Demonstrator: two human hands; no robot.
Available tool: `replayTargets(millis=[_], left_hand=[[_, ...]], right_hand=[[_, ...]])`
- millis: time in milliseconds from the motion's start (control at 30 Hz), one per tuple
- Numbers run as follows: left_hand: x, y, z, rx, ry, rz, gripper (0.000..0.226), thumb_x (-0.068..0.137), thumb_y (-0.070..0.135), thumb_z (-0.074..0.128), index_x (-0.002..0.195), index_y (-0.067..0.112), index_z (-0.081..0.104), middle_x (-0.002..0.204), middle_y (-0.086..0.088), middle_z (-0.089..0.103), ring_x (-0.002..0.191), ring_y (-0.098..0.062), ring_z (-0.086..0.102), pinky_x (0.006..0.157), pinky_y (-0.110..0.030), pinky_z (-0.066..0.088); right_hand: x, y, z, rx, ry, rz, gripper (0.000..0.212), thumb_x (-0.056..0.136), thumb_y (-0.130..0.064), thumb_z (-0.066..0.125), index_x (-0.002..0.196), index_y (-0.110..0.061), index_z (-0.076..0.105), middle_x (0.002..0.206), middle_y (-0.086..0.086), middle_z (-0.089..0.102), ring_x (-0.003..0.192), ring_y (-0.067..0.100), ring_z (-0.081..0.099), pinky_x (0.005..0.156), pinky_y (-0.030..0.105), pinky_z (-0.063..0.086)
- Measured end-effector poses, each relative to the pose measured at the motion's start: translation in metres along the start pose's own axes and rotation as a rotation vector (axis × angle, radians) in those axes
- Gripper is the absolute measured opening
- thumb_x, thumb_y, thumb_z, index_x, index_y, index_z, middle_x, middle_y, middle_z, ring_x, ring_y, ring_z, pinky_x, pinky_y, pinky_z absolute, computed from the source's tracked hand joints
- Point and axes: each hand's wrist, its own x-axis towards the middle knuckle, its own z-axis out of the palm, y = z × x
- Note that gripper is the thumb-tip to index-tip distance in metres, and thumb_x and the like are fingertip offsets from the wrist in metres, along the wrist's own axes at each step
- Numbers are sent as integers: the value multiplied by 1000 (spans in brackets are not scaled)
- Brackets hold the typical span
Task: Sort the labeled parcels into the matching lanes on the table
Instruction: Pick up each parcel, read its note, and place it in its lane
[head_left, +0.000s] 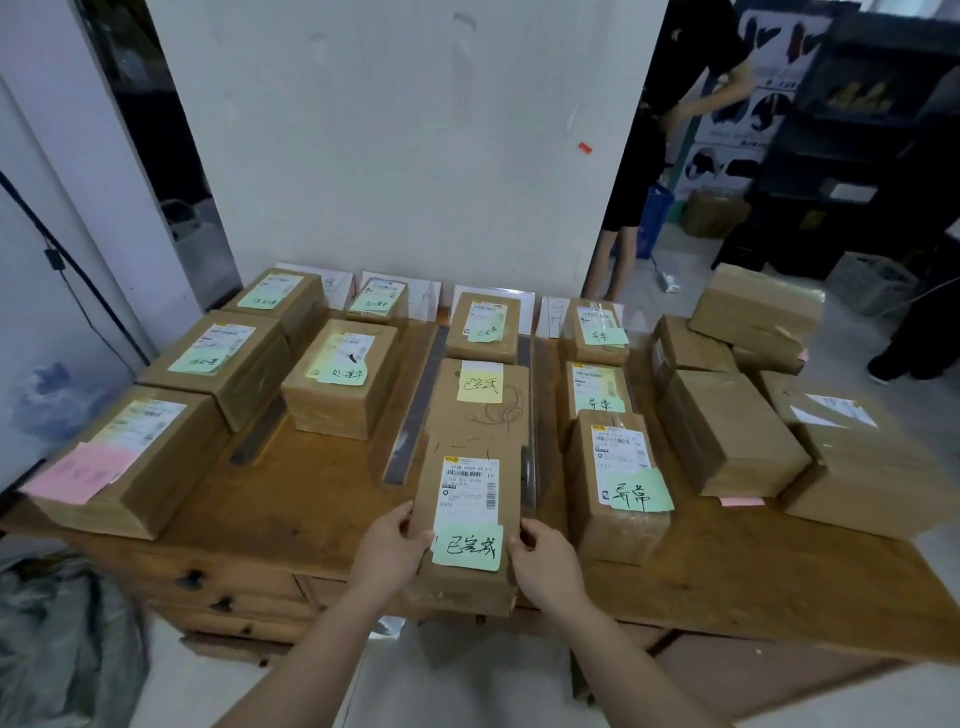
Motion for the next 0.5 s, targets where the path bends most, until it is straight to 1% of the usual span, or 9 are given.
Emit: replayTargets(millis=[33,67,100,200,333,433,467,500], left_hand=[[3,0,-1,11,-10,7,58,91,18,66,144,14,44,135,-3,58,117,-22,57,98,-39,49],[6,0,-1,25,-20,17,58,91,19,66,144,14,44,135,-3,58,118,-22,57,99,-39,49],[10,-1,-2,33,-24,27,57,91,19,66,144,14,45,135,-3,59,117,-22,57,98,-39,49],[17,-3,-3,45,-34,59,53,90,21,66,141,16,48,132,-2,60,113,-20,59,96,-39,51],[23,-3,-3,95,-46,88,52,93,24,64,142,17,46,134,-1,57,116,-20,57,92,-34,50],[27,-2,-4,130,-73,101,54,93,24,63,143,17,45,135,-1,56,118,-19,56,94,-35,51],[29,-2,-5,146,-73,112,55,93,25,63,144,17,44,137,-1,55,120,-20,55,96,-36,51],[30,-1,-6,174,-71,123,56,93,25,63,144,16,43,138,-1,54,122,-20,54,97,-36,50]], right_hand=[[0,-1,1,2,7,7,32,102,-19,49,133,-18,58,131,-4,63,120,15,58,69,9,47],[1,-2,2,7,16,11,31,102,-18,48,132,-19,59,130,-4,64,119,15,58,63,6,42],[2,-3,3,13,27,16,31,102,-18,48,131,-19,59,129,-3,64,118,15,58,62,6,41],[5,-6,6,8,52,27,33,103,-19,47,134,-18,57,131,-3,63,120,16,57,75,14,44],[8,-9,9,22,63,43,31,103,-20,46,132,-20,58,129,-3,64,120,15,57,72,12,44],[7,-11,8,-1,63,42,32,103,-20,46,133,-19,56,129,-3,64,121,14,57,66,10,45],[6,-12,7,-12,63,36,33,104,-20,45,135,-19,54,130,-3,63,121,14,57,69,12,49],[5,-15,5,-29,67,23,35,104,-21,45,138,-19,51,131,-3,62,122,15,57,77,16,51]])
